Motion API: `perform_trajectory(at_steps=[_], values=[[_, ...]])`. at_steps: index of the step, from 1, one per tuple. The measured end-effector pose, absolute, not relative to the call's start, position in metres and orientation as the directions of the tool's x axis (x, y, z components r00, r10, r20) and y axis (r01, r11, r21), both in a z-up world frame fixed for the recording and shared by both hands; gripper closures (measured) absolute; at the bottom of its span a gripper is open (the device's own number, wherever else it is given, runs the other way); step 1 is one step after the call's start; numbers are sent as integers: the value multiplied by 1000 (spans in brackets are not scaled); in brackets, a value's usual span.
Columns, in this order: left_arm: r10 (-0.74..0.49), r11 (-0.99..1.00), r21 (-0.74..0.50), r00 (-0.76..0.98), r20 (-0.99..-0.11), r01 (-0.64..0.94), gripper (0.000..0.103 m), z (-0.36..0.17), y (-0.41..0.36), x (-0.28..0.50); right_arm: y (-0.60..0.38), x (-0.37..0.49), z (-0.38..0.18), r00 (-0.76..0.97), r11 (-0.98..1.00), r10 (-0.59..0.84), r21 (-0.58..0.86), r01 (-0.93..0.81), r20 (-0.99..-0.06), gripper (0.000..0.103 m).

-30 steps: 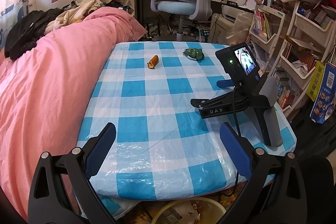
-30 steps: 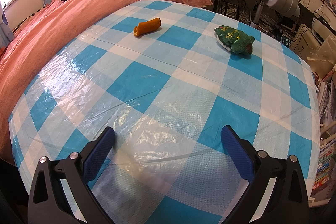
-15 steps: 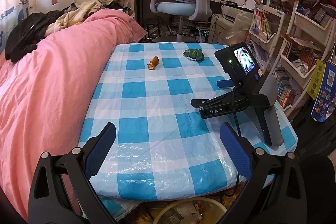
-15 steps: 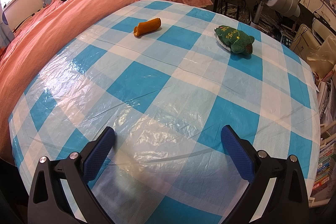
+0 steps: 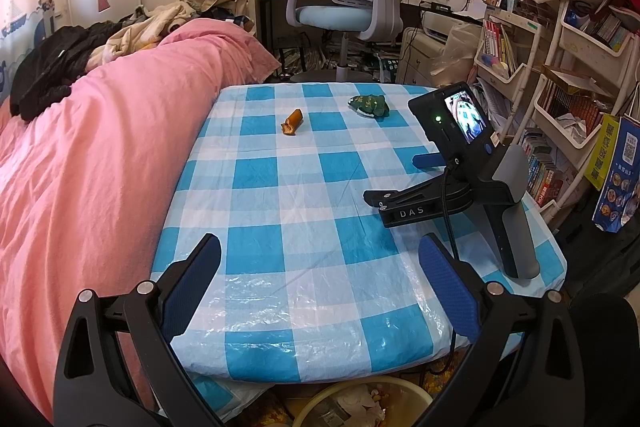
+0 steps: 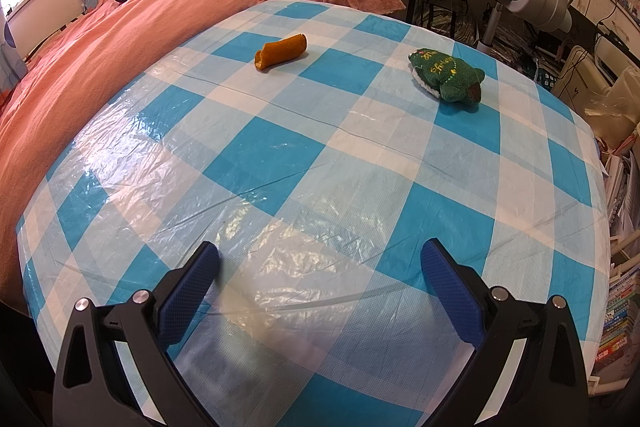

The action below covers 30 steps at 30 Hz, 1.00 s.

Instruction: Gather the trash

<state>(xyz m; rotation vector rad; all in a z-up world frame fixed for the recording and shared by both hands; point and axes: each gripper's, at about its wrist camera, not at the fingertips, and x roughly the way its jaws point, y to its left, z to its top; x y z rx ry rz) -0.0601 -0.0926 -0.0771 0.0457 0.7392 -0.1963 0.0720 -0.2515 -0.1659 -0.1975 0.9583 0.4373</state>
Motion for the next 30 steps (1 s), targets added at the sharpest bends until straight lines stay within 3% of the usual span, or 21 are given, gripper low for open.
perform_trajectory(at_steps=[17, 30], values=[[-148, 981, -9, 730, -667, 191, 8, -74, -93, -62, -251, 72, -166, 496, 896, 272, 29, -444, -824, 6], [-84, 956, 157, 748, -658, 246, 8, -84, -124, -72, -251, 73, -166, 496, 896, 272, 29, -444, -824, 6]])
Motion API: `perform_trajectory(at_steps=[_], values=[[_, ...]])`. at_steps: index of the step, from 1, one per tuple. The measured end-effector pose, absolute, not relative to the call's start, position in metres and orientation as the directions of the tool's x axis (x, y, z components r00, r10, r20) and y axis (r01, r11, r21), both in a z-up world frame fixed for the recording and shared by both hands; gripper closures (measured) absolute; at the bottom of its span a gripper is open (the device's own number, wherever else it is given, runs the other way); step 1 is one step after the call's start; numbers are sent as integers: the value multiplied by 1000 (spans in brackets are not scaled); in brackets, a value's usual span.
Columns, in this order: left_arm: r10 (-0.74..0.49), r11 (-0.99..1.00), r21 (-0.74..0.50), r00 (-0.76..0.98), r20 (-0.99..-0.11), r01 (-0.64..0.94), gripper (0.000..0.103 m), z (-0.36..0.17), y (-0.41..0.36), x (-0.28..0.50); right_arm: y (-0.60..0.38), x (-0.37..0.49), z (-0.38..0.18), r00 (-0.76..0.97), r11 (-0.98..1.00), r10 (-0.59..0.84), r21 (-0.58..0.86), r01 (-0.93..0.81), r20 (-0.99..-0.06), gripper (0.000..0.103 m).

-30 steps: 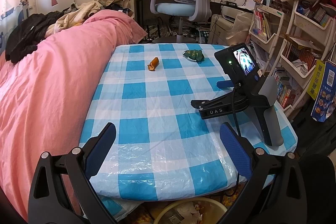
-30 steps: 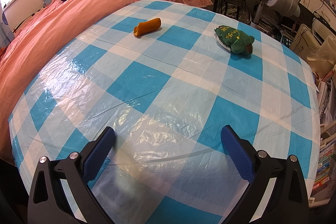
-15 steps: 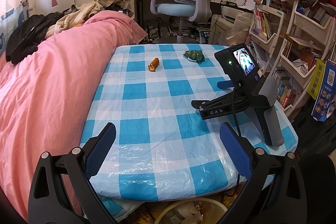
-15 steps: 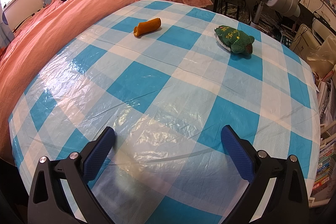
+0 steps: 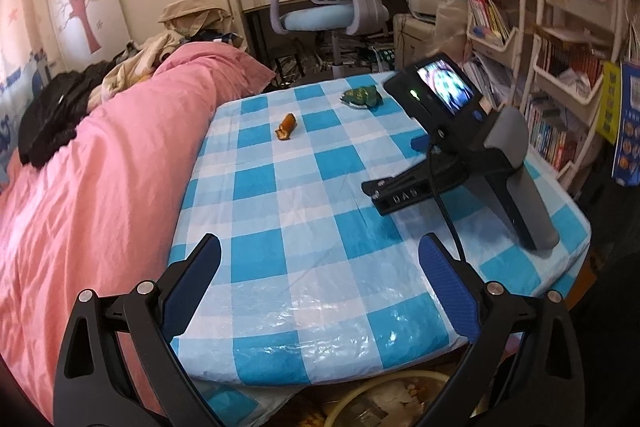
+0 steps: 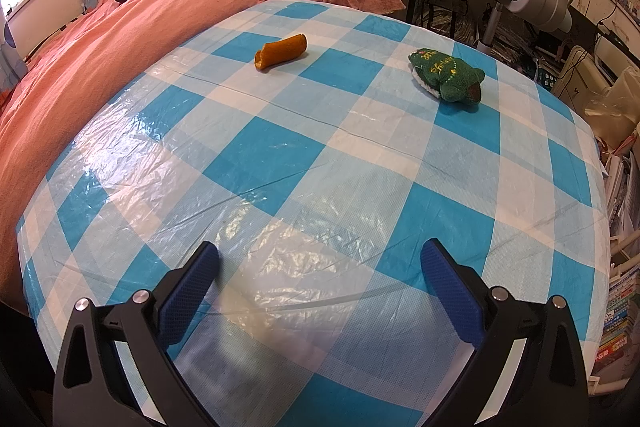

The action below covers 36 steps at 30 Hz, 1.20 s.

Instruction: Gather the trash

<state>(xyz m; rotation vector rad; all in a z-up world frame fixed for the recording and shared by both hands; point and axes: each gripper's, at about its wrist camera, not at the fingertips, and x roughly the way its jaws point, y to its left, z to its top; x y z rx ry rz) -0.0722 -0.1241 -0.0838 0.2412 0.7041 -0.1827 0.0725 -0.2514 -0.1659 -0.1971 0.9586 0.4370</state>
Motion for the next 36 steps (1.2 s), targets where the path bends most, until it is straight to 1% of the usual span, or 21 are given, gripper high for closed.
perform_trajectory(at_steps=[6, 14, 24, 36], values=[[-79, 938, 202, 743, -664, 281, 8, -91, -137, -75, -251, 73, -166, 496, 896, 272, 29, -444, -824, 6], [-84, 951, 175, 757, -648, 255, 8, -85, -132, -74, -251, 73, -166, 496, 896, 272, 29, -444, -824, 6], [-69, 947, 190, 743, -666, 258, 8, -95, -135, -71, -251, 73, -166, 496, 896, 272, 29, -444, -825, 6], [-87, 954, 161, 747, -659, 253, 8, -90, -131, -72, -251, 73, -166, 496, 896, 272, 29, -443, -825, 6]])
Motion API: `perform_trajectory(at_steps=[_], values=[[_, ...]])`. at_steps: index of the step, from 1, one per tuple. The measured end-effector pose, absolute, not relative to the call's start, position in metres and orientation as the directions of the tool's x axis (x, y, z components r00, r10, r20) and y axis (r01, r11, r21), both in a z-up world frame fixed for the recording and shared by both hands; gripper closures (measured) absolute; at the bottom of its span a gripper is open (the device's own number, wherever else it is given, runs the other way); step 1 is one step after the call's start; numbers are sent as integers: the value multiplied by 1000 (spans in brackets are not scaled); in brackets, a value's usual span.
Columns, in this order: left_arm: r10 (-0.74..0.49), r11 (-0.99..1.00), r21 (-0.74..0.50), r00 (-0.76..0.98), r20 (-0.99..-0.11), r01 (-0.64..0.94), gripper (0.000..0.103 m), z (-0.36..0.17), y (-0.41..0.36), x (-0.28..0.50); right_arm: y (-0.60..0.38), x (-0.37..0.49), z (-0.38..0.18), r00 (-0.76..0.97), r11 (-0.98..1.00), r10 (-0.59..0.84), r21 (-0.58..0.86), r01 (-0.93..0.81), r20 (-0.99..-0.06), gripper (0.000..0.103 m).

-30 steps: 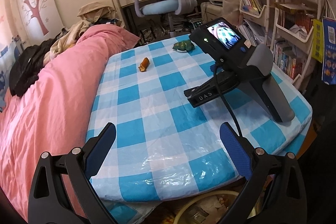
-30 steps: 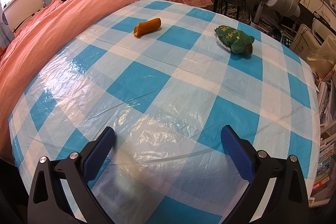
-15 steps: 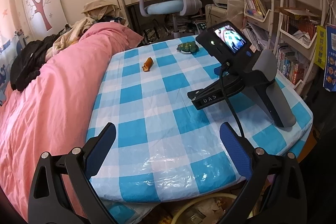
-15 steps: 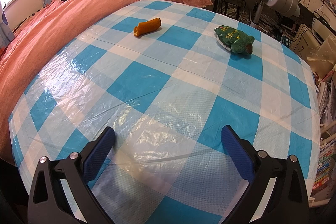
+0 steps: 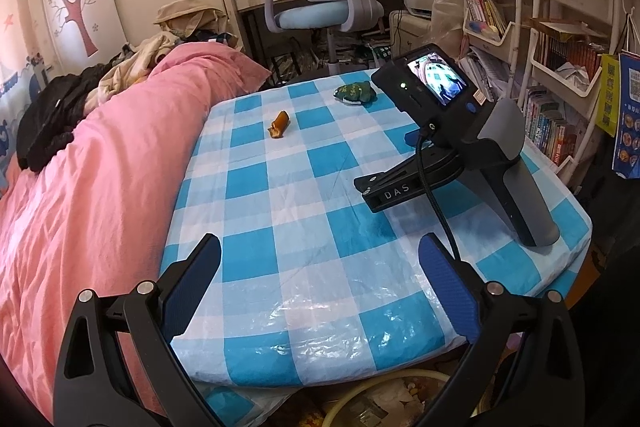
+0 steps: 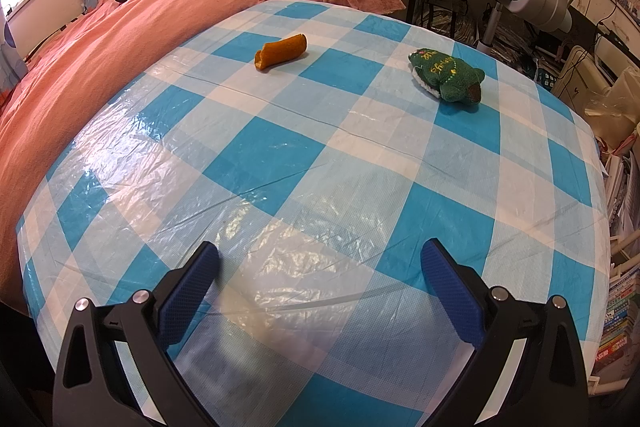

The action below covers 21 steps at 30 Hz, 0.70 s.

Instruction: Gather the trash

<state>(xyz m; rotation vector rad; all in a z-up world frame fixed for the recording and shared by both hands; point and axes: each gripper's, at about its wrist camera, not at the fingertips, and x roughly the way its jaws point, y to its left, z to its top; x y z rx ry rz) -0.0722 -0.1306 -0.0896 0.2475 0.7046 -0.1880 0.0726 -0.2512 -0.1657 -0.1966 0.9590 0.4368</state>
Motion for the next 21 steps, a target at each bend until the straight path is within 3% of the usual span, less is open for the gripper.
perform_trajectory(at_steps=[21], values=[[-67, 965, 142, 733, -677, 219, 8, -87, -116, -58, -251, 74, -166, 496, 896, 272, 29, -443, -825, 6]])
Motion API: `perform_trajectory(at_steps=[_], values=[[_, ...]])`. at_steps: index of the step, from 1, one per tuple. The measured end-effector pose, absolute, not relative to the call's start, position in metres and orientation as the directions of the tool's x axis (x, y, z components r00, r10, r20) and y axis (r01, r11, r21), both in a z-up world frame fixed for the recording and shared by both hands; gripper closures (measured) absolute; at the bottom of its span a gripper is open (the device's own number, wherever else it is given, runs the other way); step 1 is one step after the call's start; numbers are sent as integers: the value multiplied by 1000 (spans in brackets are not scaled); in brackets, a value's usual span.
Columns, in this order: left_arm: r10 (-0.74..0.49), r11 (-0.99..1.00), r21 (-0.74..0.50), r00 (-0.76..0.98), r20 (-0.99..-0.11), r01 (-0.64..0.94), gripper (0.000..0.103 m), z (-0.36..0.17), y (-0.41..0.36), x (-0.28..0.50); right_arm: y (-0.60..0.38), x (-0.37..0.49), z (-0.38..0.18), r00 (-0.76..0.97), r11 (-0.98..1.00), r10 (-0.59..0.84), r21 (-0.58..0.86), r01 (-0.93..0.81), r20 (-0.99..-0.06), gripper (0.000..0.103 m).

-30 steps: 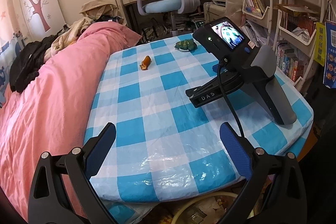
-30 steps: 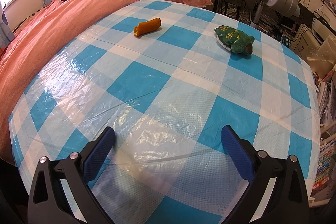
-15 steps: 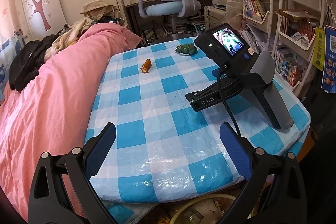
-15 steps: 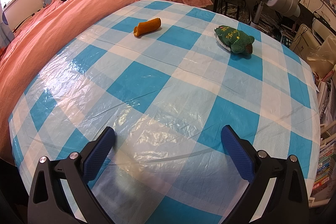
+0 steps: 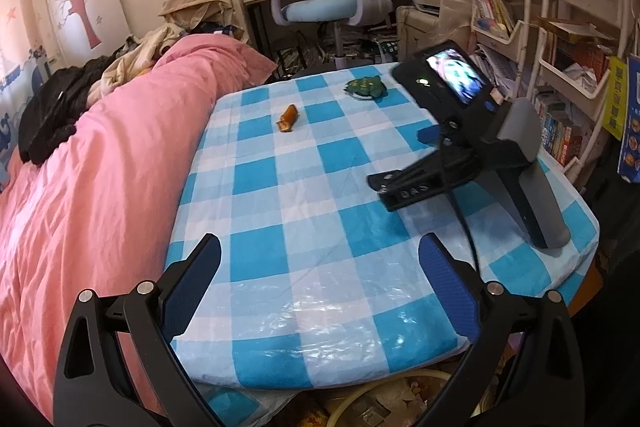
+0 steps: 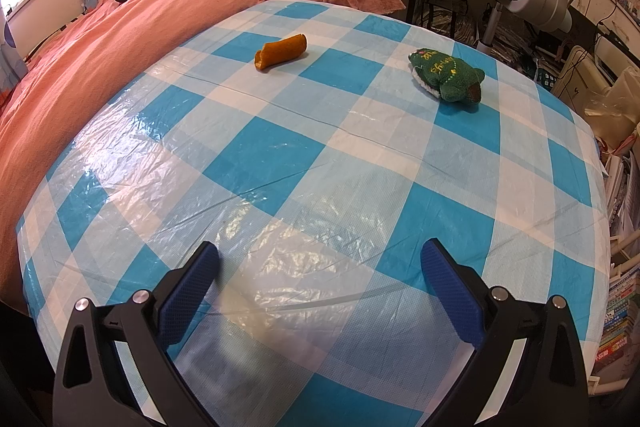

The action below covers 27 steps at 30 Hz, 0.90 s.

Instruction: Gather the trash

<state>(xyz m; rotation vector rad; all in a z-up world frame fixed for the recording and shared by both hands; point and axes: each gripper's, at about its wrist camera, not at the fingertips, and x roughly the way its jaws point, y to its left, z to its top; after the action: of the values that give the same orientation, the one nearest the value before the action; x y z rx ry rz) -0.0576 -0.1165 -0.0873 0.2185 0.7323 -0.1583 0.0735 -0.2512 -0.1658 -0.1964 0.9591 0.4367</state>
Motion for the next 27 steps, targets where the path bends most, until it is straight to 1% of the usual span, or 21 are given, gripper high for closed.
perform_trajectory(at_steps=[6, 11, 17, 21, 27], values=[[-60, 993, 27, 701, -710, 113, 8, -96, -82, -37, -251, 73, -166, 496, 896, 272, 29, -443, -825, 6], [-45, 999, -19, 693, -719, 45, 8, -102, -63, -25, -251, 74, -166, 496, 896, 272, 29, -443, -825, 6], [-79, 993, -115, 672, -736, -9, 8, -109, -42, -12, -251, 74, -166, 496, 896, 272, 29, -443, -825, 6], [-50, 994, -99, 663, -747, -37, 8, -114, -39, 0, -251, 73, -166, 496, 896, 272, 29, -443, -825, 6], [-9, 1000, -13, 666, -746, -1, 8, -119, -49, 40, -251, 74, -166, 496, 896, 272, 29, -443, -825, 6]])
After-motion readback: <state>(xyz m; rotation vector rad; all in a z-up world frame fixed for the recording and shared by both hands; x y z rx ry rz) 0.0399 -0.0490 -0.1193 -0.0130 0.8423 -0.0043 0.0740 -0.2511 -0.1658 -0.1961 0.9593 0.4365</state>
